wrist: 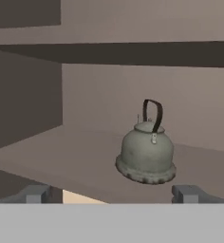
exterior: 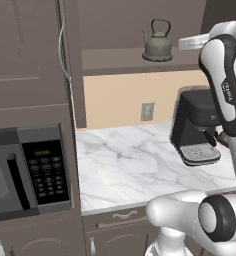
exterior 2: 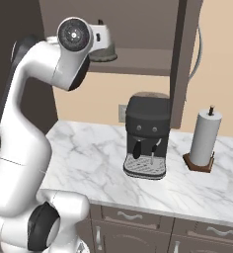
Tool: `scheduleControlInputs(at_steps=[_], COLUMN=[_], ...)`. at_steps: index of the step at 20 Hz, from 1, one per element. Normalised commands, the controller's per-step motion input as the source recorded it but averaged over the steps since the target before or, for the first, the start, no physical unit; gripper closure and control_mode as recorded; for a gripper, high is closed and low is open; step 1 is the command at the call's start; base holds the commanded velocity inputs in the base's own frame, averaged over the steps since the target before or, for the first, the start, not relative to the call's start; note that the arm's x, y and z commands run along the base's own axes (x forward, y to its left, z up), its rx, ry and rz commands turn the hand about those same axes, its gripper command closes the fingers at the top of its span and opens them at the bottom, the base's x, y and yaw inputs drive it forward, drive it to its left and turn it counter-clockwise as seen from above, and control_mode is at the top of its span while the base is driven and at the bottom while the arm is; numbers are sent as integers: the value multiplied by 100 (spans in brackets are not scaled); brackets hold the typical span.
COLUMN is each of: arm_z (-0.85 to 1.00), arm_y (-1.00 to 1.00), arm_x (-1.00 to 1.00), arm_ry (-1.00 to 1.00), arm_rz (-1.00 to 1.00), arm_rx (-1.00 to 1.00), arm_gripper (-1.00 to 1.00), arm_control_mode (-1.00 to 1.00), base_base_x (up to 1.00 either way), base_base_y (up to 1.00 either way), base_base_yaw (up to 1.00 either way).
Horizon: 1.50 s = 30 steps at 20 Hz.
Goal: Open the cabinet, pick the kettle from the cabinet, and place it in the sink.
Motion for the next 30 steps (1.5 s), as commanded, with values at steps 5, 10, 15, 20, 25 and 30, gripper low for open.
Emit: scheduleControlInputs(at_steps=[5,10,15,20,25,30], arm_z=[0,0,5,13,7,1], arm_y=[0,0,-1,-8,-9,-10], arm_x=[32,35,34,30,28,26], arm_ry=[-8,-5,0,8,4,1], arm_rz=[0,0,0,0,1,0], arm_rx=[0,3,4,2,1,4], arm_gripper=[-100,-100,-100,-100,-100,-100], arm_control_mode=[-100,-100,-100,-100,-100,-100], base_base_x=[0,0,0,0,0,0], base_base_y=[0,0,0,0,0,0], base_base_yaw=[0,0,0,0,0,0])
